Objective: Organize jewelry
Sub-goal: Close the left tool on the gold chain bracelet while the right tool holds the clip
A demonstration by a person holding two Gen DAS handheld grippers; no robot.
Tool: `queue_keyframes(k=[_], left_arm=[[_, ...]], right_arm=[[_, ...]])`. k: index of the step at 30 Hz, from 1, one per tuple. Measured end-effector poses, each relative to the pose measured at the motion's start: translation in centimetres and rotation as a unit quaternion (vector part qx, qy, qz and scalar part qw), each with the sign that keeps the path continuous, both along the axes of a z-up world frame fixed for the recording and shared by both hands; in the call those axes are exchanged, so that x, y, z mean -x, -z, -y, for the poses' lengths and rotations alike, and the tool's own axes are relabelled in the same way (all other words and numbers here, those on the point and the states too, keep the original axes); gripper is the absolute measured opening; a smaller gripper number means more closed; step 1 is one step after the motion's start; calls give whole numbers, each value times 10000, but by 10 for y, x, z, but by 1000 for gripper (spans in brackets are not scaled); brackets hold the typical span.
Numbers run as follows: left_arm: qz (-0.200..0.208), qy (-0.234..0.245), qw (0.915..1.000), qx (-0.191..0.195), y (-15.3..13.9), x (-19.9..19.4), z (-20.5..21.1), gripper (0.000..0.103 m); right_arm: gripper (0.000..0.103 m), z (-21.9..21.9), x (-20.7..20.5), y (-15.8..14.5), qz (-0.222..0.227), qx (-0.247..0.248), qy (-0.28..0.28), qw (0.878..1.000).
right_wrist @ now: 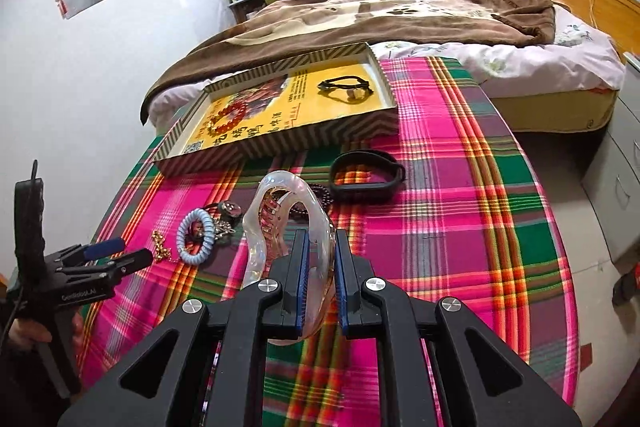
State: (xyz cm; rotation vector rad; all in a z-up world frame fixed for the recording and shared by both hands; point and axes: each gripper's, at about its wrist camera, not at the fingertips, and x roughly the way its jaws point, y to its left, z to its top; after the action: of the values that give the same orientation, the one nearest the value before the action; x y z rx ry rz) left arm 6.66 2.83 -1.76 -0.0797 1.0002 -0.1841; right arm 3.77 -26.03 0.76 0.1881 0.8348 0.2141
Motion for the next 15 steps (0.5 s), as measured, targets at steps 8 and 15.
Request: queue_keyframes(k=[8,15], left_arm=[[3,-133,9998,-119,9,-15,6,84],[204,-10,9973,-709,15,-11,28,86]], right_arm=[[12,3,-2,3,-15,-120,-21,9999],[12,5,-3,6,-18,-182,-22,9998]])
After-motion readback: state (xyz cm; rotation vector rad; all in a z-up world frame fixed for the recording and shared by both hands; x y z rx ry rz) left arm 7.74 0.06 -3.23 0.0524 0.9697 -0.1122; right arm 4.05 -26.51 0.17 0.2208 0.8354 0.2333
